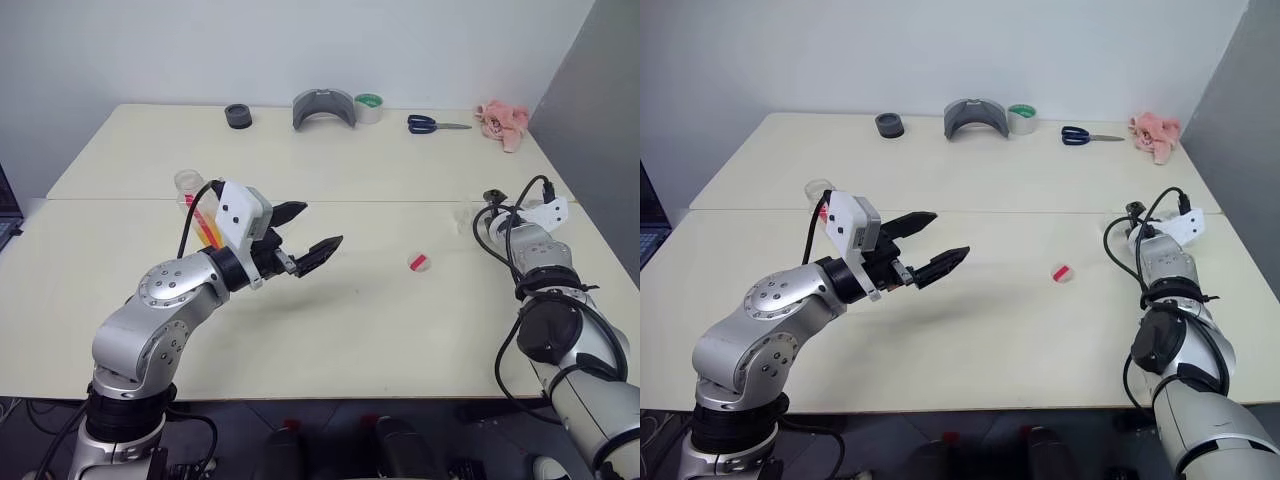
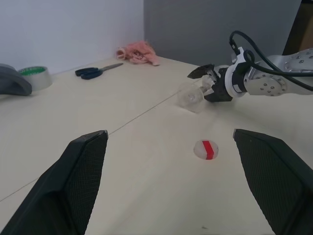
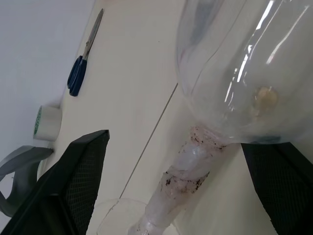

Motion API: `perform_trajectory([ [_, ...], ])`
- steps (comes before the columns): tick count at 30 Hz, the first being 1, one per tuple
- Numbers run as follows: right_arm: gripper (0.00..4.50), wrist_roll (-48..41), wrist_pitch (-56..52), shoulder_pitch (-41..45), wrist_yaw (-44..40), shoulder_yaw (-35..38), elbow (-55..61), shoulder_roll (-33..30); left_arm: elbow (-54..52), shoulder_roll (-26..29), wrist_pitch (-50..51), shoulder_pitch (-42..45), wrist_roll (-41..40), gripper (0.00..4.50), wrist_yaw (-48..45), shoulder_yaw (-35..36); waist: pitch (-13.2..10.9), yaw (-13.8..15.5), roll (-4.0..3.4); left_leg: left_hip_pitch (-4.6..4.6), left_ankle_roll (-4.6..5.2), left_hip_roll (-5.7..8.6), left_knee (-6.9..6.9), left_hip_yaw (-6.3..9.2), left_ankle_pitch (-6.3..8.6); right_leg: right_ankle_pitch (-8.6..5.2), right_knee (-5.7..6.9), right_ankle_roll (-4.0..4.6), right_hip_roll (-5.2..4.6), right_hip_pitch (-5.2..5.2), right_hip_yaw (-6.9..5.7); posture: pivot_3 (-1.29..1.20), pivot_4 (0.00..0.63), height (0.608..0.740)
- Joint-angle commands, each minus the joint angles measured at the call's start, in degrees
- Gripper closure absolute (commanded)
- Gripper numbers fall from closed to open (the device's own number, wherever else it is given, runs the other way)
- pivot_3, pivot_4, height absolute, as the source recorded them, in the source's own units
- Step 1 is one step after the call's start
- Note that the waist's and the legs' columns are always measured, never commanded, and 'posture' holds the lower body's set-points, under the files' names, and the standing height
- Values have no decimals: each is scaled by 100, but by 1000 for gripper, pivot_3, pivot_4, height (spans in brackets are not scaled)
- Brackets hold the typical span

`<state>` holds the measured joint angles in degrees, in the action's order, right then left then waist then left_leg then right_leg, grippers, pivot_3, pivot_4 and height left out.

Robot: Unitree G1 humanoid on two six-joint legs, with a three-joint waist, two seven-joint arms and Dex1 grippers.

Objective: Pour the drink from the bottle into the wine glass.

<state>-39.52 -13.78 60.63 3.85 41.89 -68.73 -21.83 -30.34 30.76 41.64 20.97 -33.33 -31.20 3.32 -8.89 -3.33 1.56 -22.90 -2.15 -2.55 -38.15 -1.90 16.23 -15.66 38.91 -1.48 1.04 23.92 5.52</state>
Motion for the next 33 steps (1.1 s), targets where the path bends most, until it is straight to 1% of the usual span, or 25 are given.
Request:
perform_trajectory([
  [1,1233,-69,21,14,10,119,-123,-8,-73,63,-140,98,42,0,-35,54,0,0,0,0,0,0,0,0,0,0,0,0,0,1,0,0,150,740],
  [4,2338,-45,-8,46,-23,126,-152,20,-70,68,-138,96,45,0,-35,65,0,-12,-1,-1,0,1,3,-1,0,0,0,0,1,4,1,0,150,740],
  [7,3321,15,-34,56,-53,107,-178,42,-63,66,-139,99,60,0,-33,69,0,-15,-1,0,0,-1,4,-1,0,0,0,0,2,4,0,0,150,740],
  [8,3736,24,-41,55,-62,107,-188,47,-63,64,-135,104,65,0,-28,70,0,-14,-1,0,0,-1,3,-1,0,0,0,0,2,4,1,0,150,740],
  [11,4271,197,-70,107,-226,-68,-181,61,-69,69,-134,87,74,0,-28,81,1,1,1,1,0,-1,3,3,0,0,-1,0,2,-1,-2,0,150,740],
  [14,4281,673,-43,283,-685,-637,-46,114,-154,94,-111,1,34,0,-30,129,1,1,1,0,0,-1,3,4,0,0,-6,0,0,-4,0,0,150,740],
  [17,4281,1273,159,543,-1381,-1428,244,308,-349,132,52,-165,-154,0,17,302,-2,-58,-4,0,0,-1,3,-2,0,0,-3,0,0,2,5,0,150,740],
  [19,4281,1683,399,626,-1758,-1934,426,450,-485,141,187,-315,-302,0,98,455,-9,-143,-15,-3,-1,-7,8,-6,-1,0,5,0,2,14,10,0,150,740],
  [23,4281,2381,1131,670,-2387,-2858,928,944,-865,131,445,-924,-553,0,423,903,-22,-183,-36,-3,-6,-15,13,-3,-3,0,9,1,0,20,8,0,150,740],
  [25,4281,2708,1678,611,-2567,-3259,1153,1269,-1124,85,471,-1360,-556,0,663,1198,-23,-178,-37,-3,-25,-19,16,-1,-14,0,9,1,-2,23,6,0,150,740],
  [28,4281,2984,2286,523,-2632,-3582,1279,1692,-1496,-75,504,-1926,-560,0,1132,1604,-23,-179,-37,-4,-27,-25,19,-2,-14,0,8,1,-13,26,7,0,150,740],
  [33,4281,3466,3068,390,-2668,-4072,1044,2289,-2135,-279,526,-2767,-704,0,1560,1999,-20,-110,-30,-7,-21,-12,10,7,-11,0,6,2,-22,16,-5,0,150,740],
])
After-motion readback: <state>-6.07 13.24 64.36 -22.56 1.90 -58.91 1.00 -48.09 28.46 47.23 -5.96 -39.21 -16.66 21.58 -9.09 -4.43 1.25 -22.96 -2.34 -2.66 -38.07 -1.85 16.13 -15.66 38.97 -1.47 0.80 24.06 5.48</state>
